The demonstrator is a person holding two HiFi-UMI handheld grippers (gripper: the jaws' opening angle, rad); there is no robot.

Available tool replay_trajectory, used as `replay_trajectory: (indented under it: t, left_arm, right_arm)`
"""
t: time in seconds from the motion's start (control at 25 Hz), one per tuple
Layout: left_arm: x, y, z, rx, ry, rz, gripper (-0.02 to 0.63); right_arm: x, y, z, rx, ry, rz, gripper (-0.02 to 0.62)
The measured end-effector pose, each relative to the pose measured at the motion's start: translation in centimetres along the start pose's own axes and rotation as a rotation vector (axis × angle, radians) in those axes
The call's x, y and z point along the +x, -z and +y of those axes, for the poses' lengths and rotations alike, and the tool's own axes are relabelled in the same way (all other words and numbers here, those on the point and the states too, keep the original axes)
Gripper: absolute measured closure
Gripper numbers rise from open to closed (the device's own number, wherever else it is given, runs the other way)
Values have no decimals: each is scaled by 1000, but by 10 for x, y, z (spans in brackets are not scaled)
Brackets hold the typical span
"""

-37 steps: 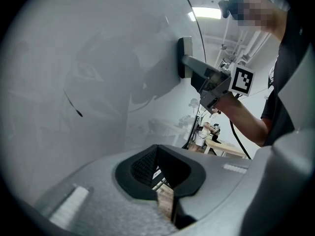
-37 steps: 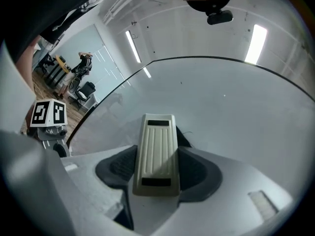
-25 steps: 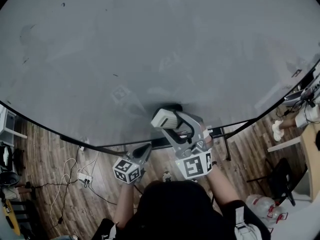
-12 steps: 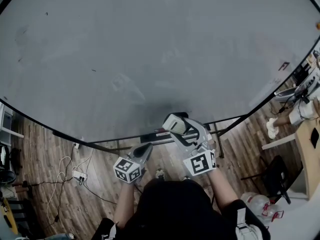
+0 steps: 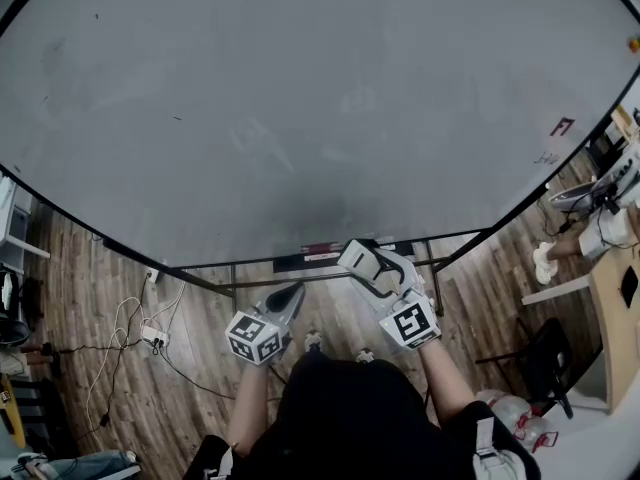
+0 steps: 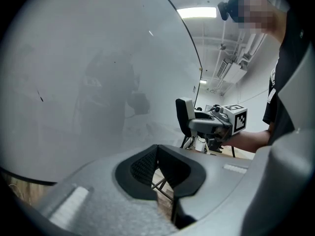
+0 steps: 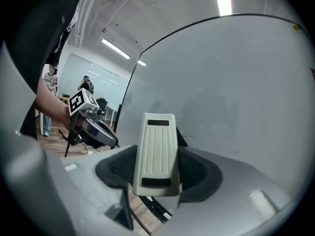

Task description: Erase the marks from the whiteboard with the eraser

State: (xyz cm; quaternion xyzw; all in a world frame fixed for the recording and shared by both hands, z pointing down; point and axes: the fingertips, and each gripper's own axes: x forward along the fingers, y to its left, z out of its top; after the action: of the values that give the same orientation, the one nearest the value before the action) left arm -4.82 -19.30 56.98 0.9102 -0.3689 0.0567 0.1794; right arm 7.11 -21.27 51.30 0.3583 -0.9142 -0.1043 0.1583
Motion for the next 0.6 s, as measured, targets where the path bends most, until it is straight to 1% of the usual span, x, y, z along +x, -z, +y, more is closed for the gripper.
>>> replay_trajectory:
  t: [0.12, 0.28, 0.6]
  left_arm:
    - [-2, 7, -10, -7, -15, -3, 595]
    - [-7, 13, -21, -15, -40, -14, 595]
    - [-16, 17, -28, -21, -86, -29, 595]
  right_arm:
    - [-11, 12, 6, 27, -35, -2, 339]
    - [-20, 21, 14, 31, -72, -2, 339]
    - [-33, 39, 17, 66, -101, 3, 339]
